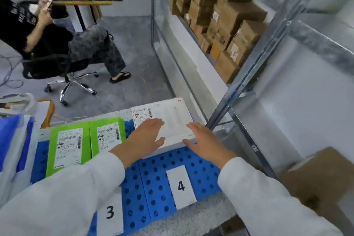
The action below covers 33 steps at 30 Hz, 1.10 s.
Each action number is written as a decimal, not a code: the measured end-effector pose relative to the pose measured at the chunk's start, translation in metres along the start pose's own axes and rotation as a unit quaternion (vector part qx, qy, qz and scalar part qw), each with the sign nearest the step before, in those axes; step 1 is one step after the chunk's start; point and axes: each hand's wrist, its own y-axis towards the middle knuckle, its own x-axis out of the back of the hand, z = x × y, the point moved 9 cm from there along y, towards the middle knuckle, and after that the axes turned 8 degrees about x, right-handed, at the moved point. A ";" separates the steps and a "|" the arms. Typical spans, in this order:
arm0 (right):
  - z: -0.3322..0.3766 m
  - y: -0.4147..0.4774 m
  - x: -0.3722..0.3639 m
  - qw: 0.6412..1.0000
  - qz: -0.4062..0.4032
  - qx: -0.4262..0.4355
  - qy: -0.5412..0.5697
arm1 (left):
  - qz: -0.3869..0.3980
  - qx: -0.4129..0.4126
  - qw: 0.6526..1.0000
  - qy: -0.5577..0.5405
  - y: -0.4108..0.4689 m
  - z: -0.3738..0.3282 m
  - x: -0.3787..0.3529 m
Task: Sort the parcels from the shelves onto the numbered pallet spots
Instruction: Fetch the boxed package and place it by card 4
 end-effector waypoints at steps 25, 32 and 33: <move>0.071 -0.422 0.116 0.953 -0.226 -0.188 -0.065 | -0.036 -0.304 0.950 0.063 -0.279 -0.275 0.037; 0.085 -0.524 0.088 0.920 -0.255 -0.292 -0.050 | -0.006 -0.388 0.919 0.060 -0.328 -0.310 0.007; 0.094 -0.535 0.087 0.914 -0.266 -0.300 -0.054 | -0.003 -0.399 0.915 0.051 -0.337 -0.314 0.007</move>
